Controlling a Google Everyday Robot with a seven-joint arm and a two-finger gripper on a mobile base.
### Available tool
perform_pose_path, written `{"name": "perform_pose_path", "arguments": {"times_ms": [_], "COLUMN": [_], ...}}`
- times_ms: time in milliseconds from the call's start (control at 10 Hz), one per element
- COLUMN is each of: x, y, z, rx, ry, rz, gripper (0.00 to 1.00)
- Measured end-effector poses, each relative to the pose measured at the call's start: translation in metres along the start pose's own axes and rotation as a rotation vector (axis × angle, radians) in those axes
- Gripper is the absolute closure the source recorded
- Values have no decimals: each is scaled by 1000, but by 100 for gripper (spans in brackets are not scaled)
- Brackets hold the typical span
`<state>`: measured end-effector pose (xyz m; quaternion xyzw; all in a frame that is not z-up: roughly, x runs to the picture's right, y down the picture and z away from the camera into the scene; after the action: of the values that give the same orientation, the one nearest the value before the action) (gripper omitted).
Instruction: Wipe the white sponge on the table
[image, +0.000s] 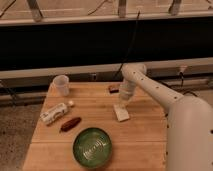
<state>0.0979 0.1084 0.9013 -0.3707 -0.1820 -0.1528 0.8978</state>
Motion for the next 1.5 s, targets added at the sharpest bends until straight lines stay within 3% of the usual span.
{"name": "perform_pose_path", "arguments": {"times_ms": [300, 600, 800, 1100, 1500], "x": [-38, -46, -35, 2, 43], "y": [2, 24, 40, 56, 53], "z": [11, 20, 17, 0, -13], "rx": [-28, -88, -111, -108, -104], "ry": [-31, -35, -24, -4, 62], "rz": [-87, -133, -131, -81, -13], "gripper": [100, 100, 100, 100, 100]}}
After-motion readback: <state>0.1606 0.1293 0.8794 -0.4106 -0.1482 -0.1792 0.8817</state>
